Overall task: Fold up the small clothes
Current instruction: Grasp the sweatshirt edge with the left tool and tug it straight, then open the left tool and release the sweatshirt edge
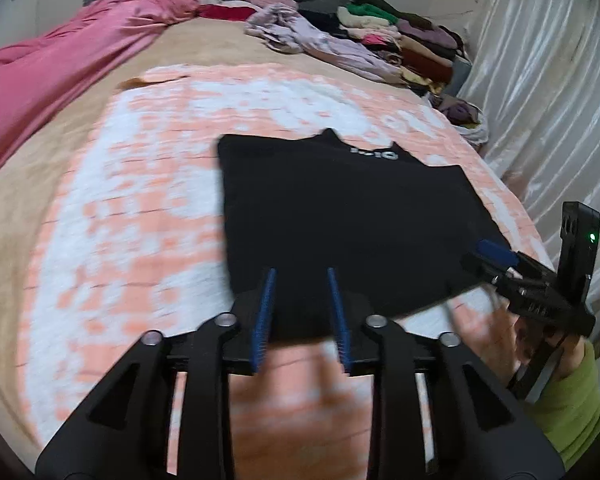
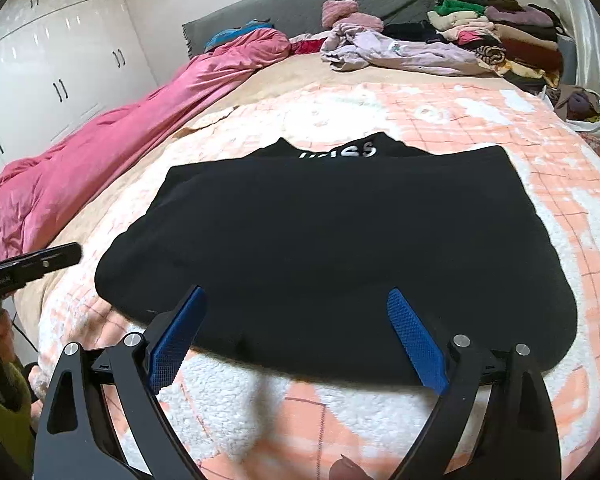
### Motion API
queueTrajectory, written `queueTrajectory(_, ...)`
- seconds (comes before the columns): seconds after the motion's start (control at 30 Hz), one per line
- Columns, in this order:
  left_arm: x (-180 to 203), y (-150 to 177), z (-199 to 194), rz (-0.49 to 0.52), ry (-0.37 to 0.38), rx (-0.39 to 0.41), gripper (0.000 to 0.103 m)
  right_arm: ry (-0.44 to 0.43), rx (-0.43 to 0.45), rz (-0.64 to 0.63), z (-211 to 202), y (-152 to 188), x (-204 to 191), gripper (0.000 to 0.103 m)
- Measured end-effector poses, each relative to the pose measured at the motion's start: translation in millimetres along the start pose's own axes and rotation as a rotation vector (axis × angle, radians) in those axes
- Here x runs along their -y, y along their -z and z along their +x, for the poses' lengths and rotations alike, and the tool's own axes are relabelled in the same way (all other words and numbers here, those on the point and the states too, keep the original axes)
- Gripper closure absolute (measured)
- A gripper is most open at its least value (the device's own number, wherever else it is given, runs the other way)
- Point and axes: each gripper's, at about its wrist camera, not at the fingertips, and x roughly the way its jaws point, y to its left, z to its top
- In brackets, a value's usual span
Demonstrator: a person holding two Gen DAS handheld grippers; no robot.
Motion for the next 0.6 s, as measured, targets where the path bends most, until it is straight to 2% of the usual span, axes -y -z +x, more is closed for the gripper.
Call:
queueTrajectory(0.03, 8.5, -3.1, 10.1, 0.011, -0.01, -0.004, 0.075, 0.008, 0.001, -0.003, -0.9, 0.0, 1.1, 0.012)
queueTrajectory(0.13, 21.5, -4.0, 37.3, 0.05, -0.108, -0.035, 0.068, 0.008, 0.001, -0.006, -0.5, 0.1, 1.9, 0.012)
queueTrajectory(0.2, 17.4, -0.6, 52.6, 0.042, -0.15, -0.069, 0.061, 0.015, -0.005, -0.009, 3.0, -0.1, 2.4, 0.012)
queueTrajectory(0.23, 14.3, 3.6, 58.8, 0.046, -0.207, -0.082, 0.061, 0.025, -0.008, -0.011, 4.6, 0.7, 3.4, 0.012)
queueTrajectory(0.27, 10.7, 8.3, 60.8, 0.044, -0.226, -0.089, 0.061, 0.039, -0.011, -0.014, 6.3, 1.4, 4.9, 0.012)
queueTrajectory(0.4, -9.2, 19.4, 58.9, -0.043, -0.176, -0.086, 0.058, 0.131, -0.037, -0.013, 15.4, 6.0, 16.6, 0.011)
queueTrajectory(0.5, -11.0, 23.2, 58.4, -0.053, -0.161, -0.077, 0.058, 0.213, -0.065, 0.007, 25.8, 12.8, 35.6, 0.011)
queueTrajectory(0.6, -8.6, 26.0, 59.6, -0.031, -0.169, -0.069, 0.058, 0.199, -0.067, 0.022, 27.0, 14.9, 41.8, 0.011)
